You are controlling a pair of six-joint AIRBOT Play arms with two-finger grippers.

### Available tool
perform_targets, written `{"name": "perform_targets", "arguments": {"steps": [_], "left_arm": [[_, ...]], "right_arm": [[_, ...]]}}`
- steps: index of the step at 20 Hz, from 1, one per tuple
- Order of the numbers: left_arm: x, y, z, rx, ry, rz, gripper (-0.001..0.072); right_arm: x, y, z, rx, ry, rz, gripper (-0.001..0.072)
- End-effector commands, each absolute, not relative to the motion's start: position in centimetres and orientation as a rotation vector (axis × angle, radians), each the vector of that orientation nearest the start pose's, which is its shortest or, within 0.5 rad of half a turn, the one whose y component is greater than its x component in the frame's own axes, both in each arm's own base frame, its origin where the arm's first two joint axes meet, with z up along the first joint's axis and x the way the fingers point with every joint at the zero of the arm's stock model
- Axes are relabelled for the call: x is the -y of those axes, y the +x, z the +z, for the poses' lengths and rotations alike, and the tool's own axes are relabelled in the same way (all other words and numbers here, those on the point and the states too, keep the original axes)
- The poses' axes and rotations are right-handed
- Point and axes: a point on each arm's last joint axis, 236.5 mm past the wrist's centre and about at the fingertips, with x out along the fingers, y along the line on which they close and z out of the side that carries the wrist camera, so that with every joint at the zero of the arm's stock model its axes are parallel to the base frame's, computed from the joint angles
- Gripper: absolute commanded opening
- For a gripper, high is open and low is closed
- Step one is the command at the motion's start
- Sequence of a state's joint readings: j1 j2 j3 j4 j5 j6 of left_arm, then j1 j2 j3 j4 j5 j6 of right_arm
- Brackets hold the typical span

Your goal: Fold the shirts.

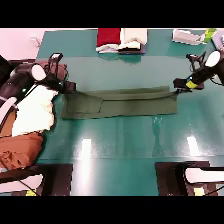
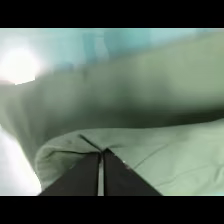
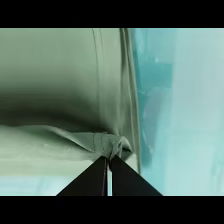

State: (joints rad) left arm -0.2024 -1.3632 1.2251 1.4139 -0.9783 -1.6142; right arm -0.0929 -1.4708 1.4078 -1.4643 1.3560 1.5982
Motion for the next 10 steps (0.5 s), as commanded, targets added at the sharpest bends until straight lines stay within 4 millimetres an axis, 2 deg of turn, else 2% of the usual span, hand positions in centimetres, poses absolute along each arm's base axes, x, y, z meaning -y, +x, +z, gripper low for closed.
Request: {"name": "perform_targets", "arguments": {"steps": [1,3,4,5,6,8,10], "left_arm": [[12.0,45.0,-0.5,-1.133,-0.067,-0.210,0.0025],[11.9,45.0,-0.4,-1.132,-0.065,-0.209,0.0027],[11.9,45.0,-0.3,-1.132,-0.065,-0.210,0.0101],[12.0,45.0,-0.1,-1.130,-0.067,-0.210,0.0361],[12.0,45.1,0.2,-1.129,-0.068,-0.210,0.0431],[12.1,45.1,1.4,-1.137,-0.063,-0.217,0.0416],[12.1,44.3,2.1,-1.174,-0.053,-0.224,0.0415]], "right_arm": [[0.1,43.6,-1.0,-1.423,0.246,0.016,0.0017],[-0.2,44.4,-1.9,-1.428,0.261,0.028,0.0017],[-0.2,44.8,-2.0,-1.424,0.260,0.027,0.0022],[-0.3,45.2,-1.8,-1.410,0.260,0.037,0.0166],[-0.7,45.8,-1.2,-1.383,0.263,0.070,0.0335],[-0.4,45.9,0.2,-1.367,0.281,0.107,0.0443],[1.2,44.6,0.8,-1.389,0.282,0.098,0.0482]]}}
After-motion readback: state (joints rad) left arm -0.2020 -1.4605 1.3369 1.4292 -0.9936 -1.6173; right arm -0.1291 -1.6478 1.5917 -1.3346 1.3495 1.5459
